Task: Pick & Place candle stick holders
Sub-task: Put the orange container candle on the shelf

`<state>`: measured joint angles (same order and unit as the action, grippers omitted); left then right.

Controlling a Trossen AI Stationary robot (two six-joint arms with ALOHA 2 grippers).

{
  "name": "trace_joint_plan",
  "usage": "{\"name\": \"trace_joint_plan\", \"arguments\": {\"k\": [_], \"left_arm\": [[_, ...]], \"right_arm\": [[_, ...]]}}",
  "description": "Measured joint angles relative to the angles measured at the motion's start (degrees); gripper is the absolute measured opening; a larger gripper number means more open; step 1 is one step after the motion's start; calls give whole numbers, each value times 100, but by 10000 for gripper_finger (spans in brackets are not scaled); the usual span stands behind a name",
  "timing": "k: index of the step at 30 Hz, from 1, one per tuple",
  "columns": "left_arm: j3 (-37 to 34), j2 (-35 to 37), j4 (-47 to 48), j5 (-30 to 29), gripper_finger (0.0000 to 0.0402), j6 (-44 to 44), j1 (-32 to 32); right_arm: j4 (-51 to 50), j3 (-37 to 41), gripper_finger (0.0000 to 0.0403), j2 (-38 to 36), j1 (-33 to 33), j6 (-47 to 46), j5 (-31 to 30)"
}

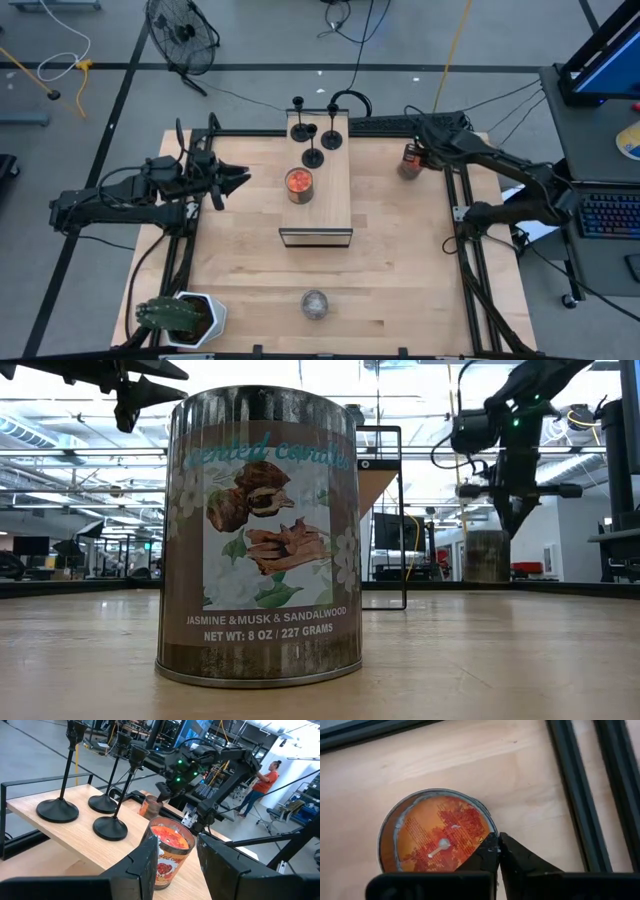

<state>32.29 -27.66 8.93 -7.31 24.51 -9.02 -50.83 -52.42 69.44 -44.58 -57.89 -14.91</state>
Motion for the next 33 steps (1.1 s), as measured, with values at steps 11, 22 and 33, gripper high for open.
{"name": "trace_joint_plan", "arguments": {"k": [11,22,33], "left_arm": [[0,-7,4,-21,143,-201,0],[0,-7,4,-24,143,-190,0],[0,-7,3,-41,143,7,0]], "right_arm": [[-214,-2,0,-839,580,846,607],[171,-4,0,-1347,1513,1086,923],[865,-526,0,-1450,2083,1646,1211]]}}
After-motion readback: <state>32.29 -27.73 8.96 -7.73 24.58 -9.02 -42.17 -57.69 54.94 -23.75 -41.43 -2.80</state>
